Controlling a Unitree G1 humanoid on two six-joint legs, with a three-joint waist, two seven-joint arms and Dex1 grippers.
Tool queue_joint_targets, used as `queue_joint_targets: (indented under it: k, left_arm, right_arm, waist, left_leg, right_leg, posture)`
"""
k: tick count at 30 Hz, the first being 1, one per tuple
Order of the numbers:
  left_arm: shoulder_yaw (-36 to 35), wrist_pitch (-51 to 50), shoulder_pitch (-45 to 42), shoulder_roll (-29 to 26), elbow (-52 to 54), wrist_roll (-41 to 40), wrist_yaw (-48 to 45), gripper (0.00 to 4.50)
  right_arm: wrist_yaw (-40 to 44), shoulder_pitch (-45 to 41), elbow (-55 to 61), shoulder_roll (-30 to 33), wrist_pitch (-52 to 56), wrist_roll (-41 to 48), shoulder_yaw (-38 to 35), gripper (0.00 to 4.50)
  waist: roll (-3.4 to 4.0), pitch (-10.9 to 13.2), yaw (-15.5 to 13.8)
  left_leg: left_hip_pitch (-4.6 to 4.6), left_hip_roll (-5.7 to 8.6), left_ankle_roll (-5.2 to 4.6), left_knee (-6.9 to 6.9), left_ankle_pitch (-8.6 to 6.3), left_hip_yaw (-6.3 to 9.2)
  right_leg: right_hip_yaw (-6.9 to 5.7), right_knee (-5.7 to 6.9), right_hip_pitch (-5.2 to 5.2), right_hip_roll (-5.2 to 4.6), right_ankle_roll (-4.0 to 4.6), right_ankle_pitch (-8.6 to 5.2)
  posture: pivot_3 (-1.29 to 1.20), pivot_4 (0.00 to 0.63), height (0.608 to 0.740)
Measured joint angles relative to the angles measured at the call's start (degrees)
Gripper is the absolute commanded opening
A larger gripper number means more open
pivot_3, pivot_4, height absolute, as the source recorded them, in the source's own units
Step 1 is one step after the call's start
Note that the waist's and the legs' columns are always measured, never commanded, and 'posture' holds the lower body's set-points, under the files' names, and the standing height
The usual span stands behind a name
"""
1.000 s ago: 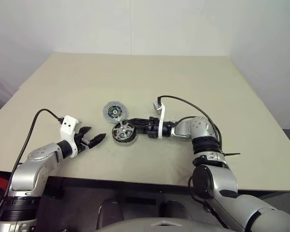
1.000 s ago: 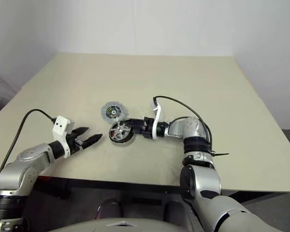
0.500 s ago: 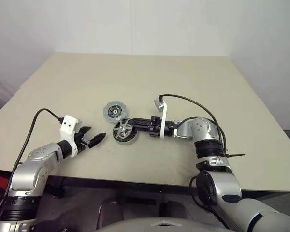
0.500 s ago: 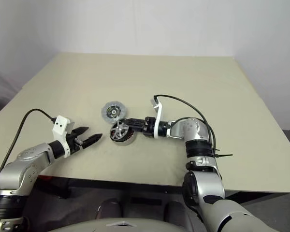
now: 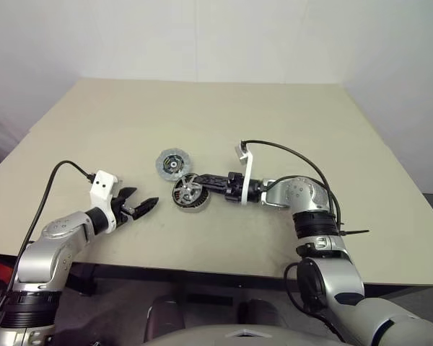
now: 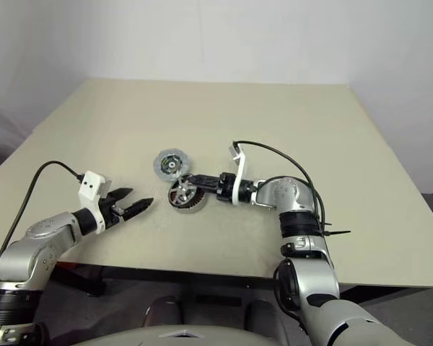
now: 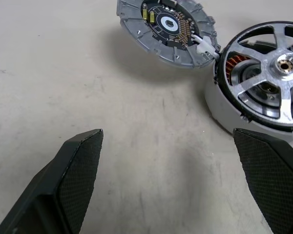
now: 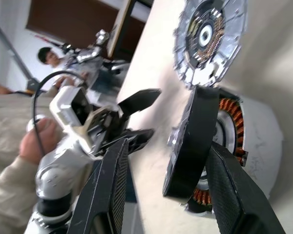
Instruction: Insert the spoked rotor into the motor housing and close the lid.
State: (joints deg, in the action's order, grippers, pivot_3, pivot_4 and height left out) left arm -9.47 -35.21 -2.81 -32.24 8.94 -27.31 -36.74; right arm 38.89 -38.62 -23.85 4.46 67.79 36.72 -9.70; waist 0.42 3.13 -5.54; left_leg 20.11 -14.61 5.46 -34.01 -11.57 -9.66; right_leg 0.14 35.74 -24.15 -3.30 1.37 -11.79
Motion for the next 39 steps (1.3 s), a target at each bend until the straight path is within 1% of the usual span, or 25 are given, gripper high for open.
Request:
queue_joint_targets:
  k: [6,12,18,25,27,31,32,35,36,37,39]
  left_arm:
    - [0.0,0.0,-0.2,0.0,0.0,0.4,0.0,4.50]
    - [0.0,0.0,-0.2,0.0,0.0,0.6,0.0,4.50]
    - [0.1,0.0,-0.2,0.0,0.0,0.7,0.0,4.50]
    - [0.1,0.0,-0.2,0.0,0.0,0.7,0.0,4.50]
    - [0.1,0.0,-0.2,0.0,-0.1,0.7,0.0,4.50]
    - [0.1,0.0,-0.2,0.1,-0.2,0.8,0.0,4.50]
    - [0.1,0.0,-0.2,0.1,-0.3,0.8,0.0,4.50]
    - [0.2,0.0,-0.6,0.4,-0.5,0.8,0.1,4.50]
    - [0.2,0.0,-0.7,0.5,-0.5,0.8,0.1,4.50]
    - [0.2,0.0,-0.8,0.6,-0.5,0.9,0.1,4.50]
    - [0.2,0.1,-0.9,0.7,-0.5,0.9,0.1,4.50]
  right_arm:
    - [-0.4,0.3,-0.5,0.0,-8.1,-3.6,2.1,2.68]
    - [0.3,0.6,-1.0,-0.1,-12.4,-4.8,3.5,2.68]
    - [0.2,1.1,-1.0,-0.7,-21.3,-6.1,3.4,2.68]
    - [1.1,1.1,-1.0,-0.8,-23.9,-6.2,3.6,2.68]
    - [3.0,1.1,-1.0,0.4,-25.7,-7.1,5.1,2.68]
    - [6.2,0.4,-3.0,3.3,-34.6,-14.9,11.9,2.68]
    - [6.6,0.0,-3.9,3.4,-36.3,-16.3,13.0,2.51]
    - [7.4,-2.3,-7.3,3.3,-41.2,-19.8,15.5,1.77]
    - [7.5,-2.9,-8.0,3.1,-42.2,-20.4,15.7,1.34]
    - [7.5,-3.4,-8.6,3.0,-43.0,-21.0,15.8,1.05]
    - [7.9,-3.7,-9.3,2.8,-44.0,-21.8,16.2,0.28]
  waist:
    - [0.00,0.0,0.0]
    - [0.00,0.0,0.0]
    - [-0.02,0.0,0.1]
    - [-0.02,0.0,0.2]
    - [-0.02,0.0,0.1]
    - [-0.02,0.0,0.2]
    - [-0.02,0.0,0.2]
    - [-0.02,0.0,0.3]
    - [-0.02,0.0,0.3]
    - [-0.02,0.0,0.3]
    - [-0.03,0.0,0.4]
  left_leg:
    - [0.01,0.00,0.00,0.00,0.00,0.00]
    - [0.01,0.01,0.00,0.00,0.00,0.02]
    - [-0.02,0.00,-0.01,-0.01,0.00,0.03]
    - [-0.01,0.01,-0.01,-0.01,0.00,0.04]
    - [-0.01,0.02,-0.01,-0.02,0.00,0.04]
    - [-0.02,0.01,-0.01,-0.03,0.00,0.05]
    - [-0.02,0.00,-0.01,-0.03,0.00,0.05]
    - [-0.01,0.01,-0.02,-0.04,0.00,0.05]
    - [-0.01,0.01,-0.02,-0.04,0.00,0.05]
    - [-0.01,0.01,-0.02,-0.04,-0.01,0.05]
    - [0.01,0.01,-0.03,-0.04,-0.01,0.06]
  right_leg:
    - [0.00,-0.01,0.00,0.00,0.00,0.00]
    - [0.00,0.00,0.01,0.00,0.00,0.00]
    - [0.00,0.01,0.03,0.00,0.00,0.00]
    - [0.00,0.00,0.04,0.00,0.00,0.00]
    - [0.00,0.00,0.05,0.00,0.00,0.00]
    - [-0.01,0.01,0.05,0.00,0.00,0.00]
    - [0.00,0.02,0.05,0.00,0.00,0.00]
    - [0.00,0.02,0.05,0.00,0.01,0.00]
    - [0.00,0.01,0.05,0.00,0.01,0.00]
    - [0.00,0.01,0.05,0.00,0.01,0.00]
    - [0.00,0.00,0.05,0.00,0.01,0.00]
  posture:
    - [0.00,0.000,0.740]
    - [0.00,0.000,0.740]
    - [0.00,0.000,0.740]
    - [0.00,0.000,0.740]
    - [0.00,0.000,0.740]
    - [0.00,0.000,0.740]
    - [0.00,0.000,0.740]
    - [0.00,0.000,0.740]
    - [0.00,0.000,0.740]
    - [0.00,0.000,0.740]
    - [0.00,0.000,0.740]
